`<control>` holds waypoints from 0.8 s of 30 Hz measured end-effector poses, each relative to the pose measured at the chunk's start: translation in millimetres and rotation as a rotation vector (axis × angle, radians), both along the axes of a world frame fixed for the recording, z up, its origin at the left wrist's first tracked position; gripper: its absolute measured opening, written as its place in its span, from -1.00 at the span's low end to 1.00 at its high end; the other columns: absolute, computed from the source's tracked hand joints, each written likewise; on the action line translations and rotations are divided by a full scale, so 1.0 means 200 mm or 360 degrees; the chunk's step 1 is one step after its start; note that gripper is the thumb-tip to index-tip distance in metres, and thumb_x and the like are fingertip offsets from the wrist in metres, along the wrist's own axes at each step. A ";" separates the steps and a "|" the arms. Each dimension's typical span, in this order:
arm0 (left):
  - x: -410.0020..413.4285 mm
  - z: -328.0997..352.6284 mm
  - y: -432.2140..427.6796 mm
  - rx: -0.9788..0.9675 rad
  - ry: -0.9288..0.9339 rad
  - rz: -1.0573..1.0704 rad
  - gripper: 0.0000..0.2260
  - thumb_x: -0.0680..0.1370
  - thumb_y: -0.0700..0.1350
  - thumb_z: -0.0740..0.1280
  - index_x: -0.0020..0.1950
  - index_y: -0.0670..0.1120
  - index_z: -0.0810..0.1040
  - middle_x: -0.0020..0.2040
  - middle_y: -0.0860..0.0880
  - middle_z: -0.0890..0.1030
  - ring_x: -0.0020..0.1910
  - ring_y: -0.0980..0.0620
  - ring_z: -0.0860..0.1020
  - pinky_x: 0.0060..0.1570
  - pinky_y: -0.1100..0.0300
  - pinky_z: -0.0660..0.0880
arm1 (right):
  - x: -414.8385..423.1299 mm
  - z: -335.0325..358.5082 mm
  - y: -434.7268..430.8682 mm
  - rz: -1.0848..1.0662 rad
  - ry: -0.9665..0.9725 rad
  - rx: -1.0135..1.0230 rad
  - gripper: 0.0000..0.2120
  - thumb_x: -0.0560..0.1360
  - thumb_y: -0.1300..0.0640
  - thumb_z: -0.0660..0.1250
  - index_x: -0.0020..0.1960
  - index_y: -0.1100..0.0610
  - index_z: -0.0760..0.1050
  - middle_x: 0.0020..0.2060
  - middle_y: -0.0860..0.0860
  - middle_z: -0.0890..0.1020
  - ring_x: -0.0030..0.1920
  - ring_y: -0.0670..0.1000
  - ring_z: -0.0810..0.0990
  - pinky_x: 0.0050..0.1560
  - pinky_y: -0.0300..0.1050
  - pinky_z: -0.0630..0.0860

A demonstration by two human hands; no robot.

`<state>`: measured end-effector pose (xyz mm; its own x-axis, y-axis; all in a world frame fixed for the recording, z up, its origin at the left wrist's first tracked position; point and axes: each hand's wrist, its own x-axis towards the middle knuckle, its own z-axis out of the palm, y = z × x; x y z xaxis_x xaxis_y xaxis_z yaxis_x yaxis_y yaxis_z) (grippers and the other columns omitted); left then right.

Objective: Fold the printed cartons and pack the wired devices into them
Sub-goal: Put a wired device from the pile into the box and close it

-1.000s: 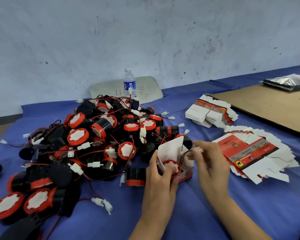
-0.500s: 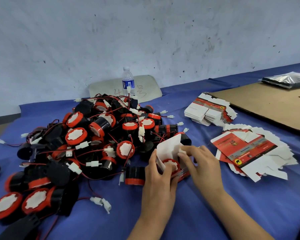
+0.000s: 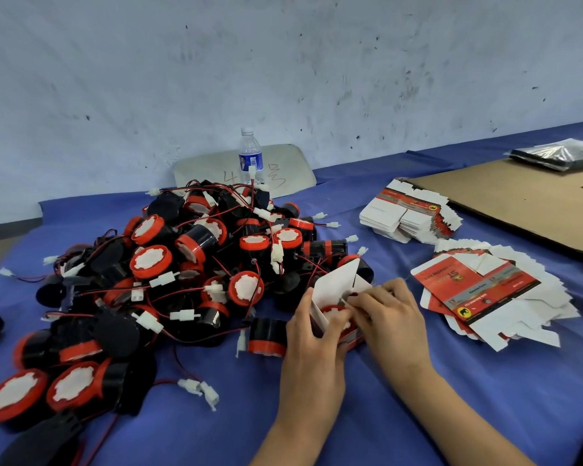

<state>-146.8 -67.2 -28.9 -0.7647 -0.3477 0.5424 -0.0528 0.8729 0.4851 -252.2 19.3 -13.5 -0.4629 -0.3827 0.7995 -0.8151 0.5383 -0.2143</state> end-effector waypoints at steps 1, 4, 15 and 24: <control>0.00 0.00 0.00 0.0022 0.0024 -0.0033 -0.51 0.57 -0.16 0.33 0.37 0.29 0.30 0.56 0.05 0.03 0.47 0.00 0.19 0.19 0.28 0.38 | 0.00 0.00 0.00 0.0015 -0.0059 -0.0039 -0.84 0.24 0.31 0.61 -0.29 0.17 0.65 -0.19 0.06 0.63 -0.16 0.16 0.51 -0.33 -0.06 0.50; 0.00 0.01 0.01 0.0080 0.0064 -0.0092 -0.24 0.57 -0.11 0.34 0.42 0.48 -0.10 0.57 0.09 0.01 0.45 0.05 0.19 0.27 0.33 0.26 | -0.02 -0.01 -0.01 0.0080 -0.0509 -0.0225 -0.90 0.32 0.26 0.57 -0.30 0.15 0.67 0.24 0.07 0.50 0.16 0.13 0.41 -0.01 -0.06 0.40; -0.01 -0.04 -0.01 0.0143 -0.0155 -0.0043 -0.39 0.66 -0.08 0.15 0.55 0.09 -0.20 0.47 0.10 -0.49 0.53 0.04 -0.05 0.37 0.45 -0.05 | -0.03 0.01 0.06 0.0493 -0.0824 0.0257 -0.75 0.62 0.11 0.20 0.18 -0.10 0.59 0.01 -0.20 0.60 0.00 -0.11 0.57 -0.07 -0.14 0.49; -0.02 -0.02 0.00 0.0138 -0.0209 -0.0072 -0.55 0.65 -0.15 0.19 0.53 0.04 0.24 0.53 0.05 -0.37 0.56 0.02 -0.08 0.45 0.38 -0.07 | -0.01 0.04 0.01 0.0488 -0.1215 -0.0353 -0.33 0.57 0.32 0.19 0.41 -0.36 0.15 -0.08 0.03 0.65 -0.16 0.06 0.59 -0.10 -0.02 0.55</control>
<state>-150.7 -67.5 -32.0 -0.8431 -0.3526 0.4061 -0.0825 0.8309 0.5502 -253.3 21.6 -4.9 -0.8072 -0.4506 0.3813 -0.5069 0.1982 -0.8389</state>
